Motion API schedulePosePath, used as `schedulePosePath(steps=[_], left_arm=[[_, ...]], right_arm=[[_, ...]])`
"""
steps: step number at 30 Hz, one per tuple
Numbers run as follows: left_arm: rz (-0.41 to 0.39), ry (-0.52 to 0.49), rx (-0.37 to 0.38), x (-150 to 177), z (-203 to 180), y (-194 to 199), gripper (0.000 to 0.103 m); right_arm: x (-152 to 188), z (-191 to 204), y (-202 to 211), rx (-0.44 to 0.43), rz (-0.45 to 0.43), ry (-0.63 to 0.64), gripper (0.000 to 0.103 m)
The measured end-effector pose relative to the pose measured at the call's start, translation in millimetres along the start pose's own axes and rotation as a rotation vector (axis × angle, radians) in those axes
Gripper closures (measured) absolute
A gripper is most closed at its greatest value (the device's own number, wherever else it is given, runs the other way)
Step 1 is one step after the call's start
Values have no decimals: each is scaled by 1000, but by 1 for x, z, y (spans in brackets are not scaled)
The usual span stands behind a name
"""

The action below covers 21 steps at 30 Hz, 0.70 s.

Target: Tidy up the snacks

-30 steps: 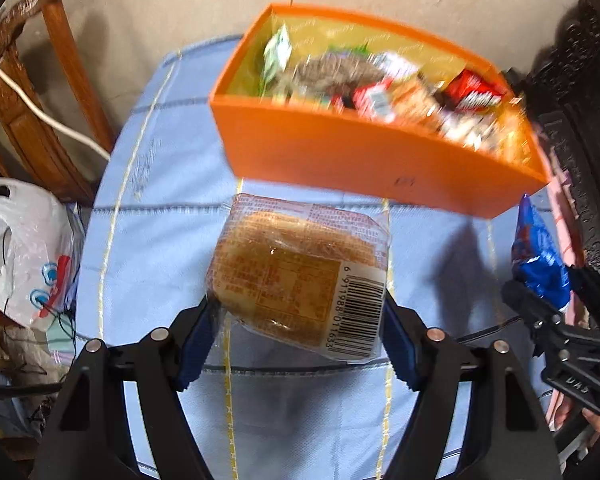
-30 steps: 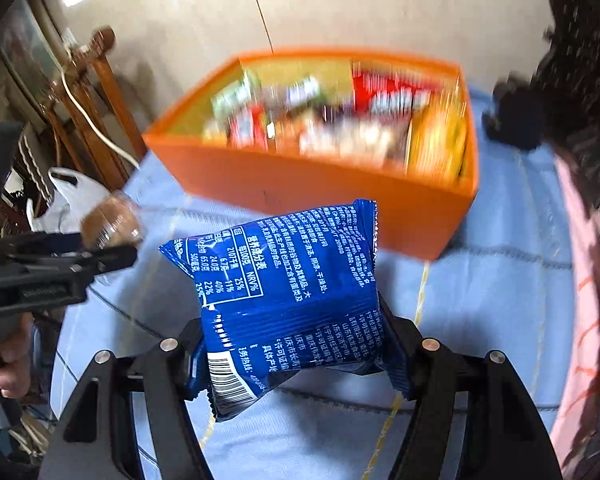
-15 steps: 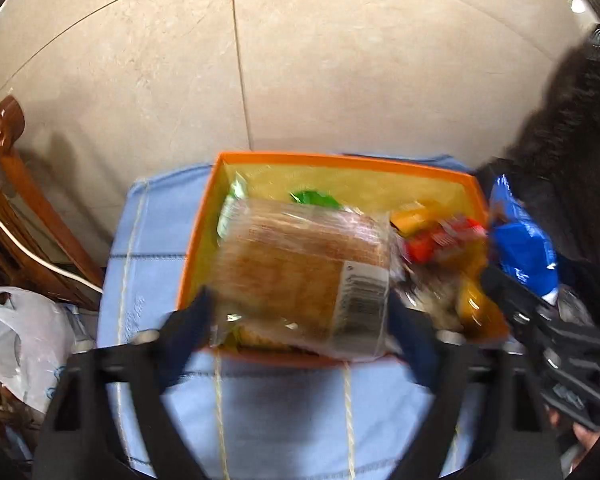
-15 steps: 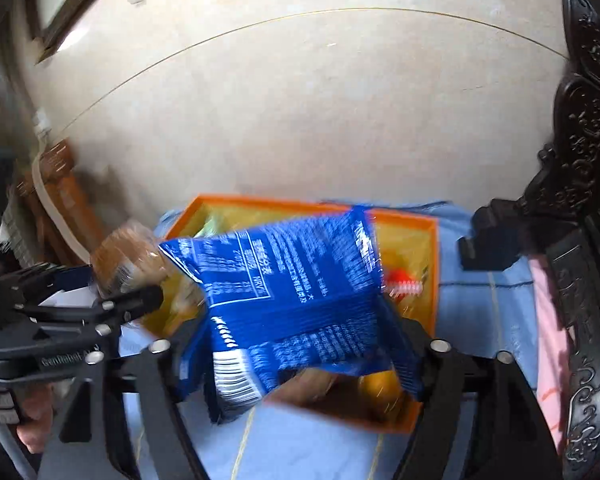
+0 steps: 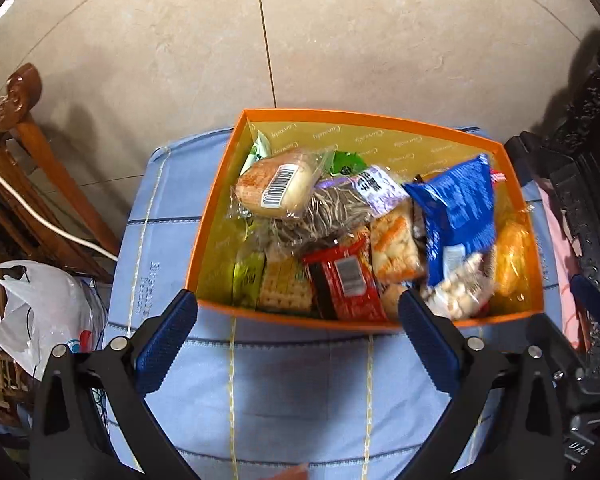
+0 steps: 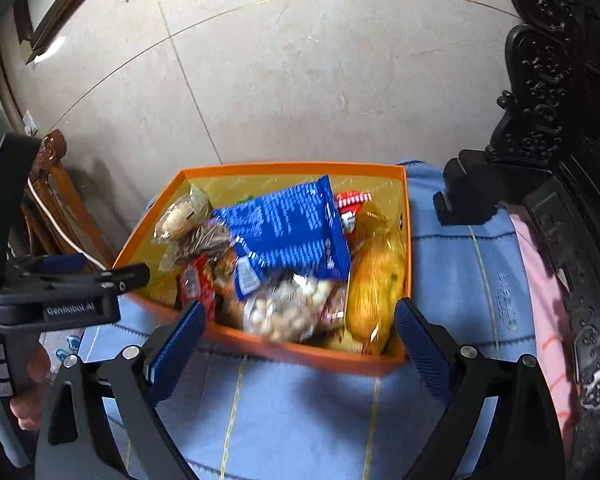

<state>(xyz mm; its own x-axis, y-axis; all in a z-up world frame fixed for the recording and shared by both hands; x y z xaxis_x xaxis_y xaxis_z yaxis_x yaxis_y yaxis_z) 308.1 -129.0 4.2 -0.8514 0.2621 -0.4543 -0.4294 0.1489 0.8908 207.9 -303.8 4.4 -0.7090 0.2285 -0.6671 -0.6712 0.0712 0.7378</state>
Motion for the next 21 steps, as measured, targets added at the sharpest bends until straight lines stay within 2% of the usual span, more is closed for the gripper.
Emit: schedulePosePath(steps=[12,21], left_arm=[[-70,18,18,55,1,79,5],[-88,46,41,91,15,116,5]], right_arm=[[43,17,68,43,-17,23,7],[64,28,102,60,-23,50,6]])
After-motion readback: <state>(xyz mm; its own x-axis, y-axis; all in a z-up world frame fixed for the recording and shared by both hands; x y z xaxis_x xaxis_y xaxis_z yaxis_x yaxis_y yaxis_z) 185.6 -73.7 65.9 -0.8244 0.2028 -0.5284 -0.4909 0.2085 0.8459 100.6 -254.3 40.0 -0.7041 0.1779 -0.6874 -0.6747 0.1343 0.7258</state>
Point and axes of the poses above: each gripper's, at about its wrist camera, not at the fingertips, and y roughly against the way its jaws point, z to its left, x to its underside, the point moved 2 cm from there along -y, roughly the way its jaws point, and after that the axes turned 4 degrees about x, right-handed, at the moved point
